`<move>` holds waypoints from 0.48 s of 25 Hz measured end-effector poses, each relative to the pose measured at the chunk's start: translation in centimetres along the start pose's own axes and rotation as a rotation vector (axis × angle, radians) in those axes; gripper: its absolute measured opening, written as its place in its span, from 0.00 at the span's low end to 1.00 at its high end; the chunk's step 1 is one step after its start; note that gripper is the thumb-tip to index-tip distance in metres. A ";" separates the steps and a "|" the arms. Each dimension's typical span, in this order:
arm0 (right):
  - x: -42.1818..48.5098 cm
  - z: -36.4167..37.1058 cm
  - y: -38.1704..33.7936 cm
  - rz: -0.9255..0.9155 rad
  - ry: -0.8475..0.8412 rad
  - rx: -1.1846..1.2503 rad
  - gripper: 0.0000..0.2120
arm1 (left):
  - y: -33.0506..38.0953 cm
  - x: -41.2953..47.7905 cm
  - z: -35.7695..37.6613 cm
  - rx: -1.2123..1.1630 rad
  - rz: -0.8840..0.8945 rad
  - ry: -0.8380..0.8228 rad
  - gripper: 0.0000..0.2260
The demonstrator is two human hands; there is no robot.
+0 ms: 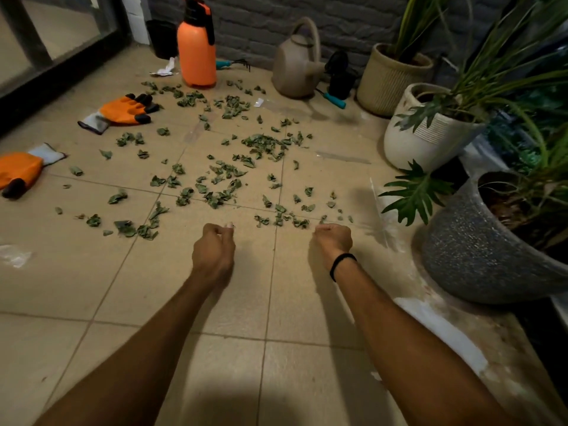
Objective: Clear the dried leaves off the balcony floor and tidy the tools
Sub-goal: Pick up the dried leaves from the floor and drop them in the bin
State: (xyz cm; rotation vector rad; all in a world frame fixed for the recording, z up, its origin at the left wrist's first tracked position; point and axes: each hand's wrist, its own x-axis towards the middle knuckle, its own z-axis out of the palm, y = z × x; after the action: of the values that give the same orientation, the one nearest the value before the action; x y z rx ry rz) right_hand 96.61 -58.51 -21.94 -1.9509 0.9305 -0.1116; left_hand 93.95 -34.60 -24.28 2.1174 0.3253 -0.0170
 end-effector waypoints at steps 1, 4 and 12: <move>0.9 -0.3 0.2 -0.045 0.017 -0.109 0.08 | 0.3 0.4 0.7 0.078 0.069 -0.006 0.22; 2.0 0.9 0.6 -0.230 -0.052 -0.277 0.10 | 0.8 2.2 2.7 0.286 0.188 -0.037 0.32; 0.5 5.6 1.1 -0.566 -0.144 -0.404 0.08 | 3.1 4.2 6.7 0.583 0.326 -0.028 0.32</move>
State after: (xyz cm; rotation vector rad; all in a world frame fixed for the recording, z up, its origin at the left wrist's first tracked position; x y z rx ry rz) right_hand 98.80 -55.14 -26.03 -2.5187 0.2956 -0.1102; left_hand 99.47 -40.82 -25.97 2.7228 -0.0591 0.0557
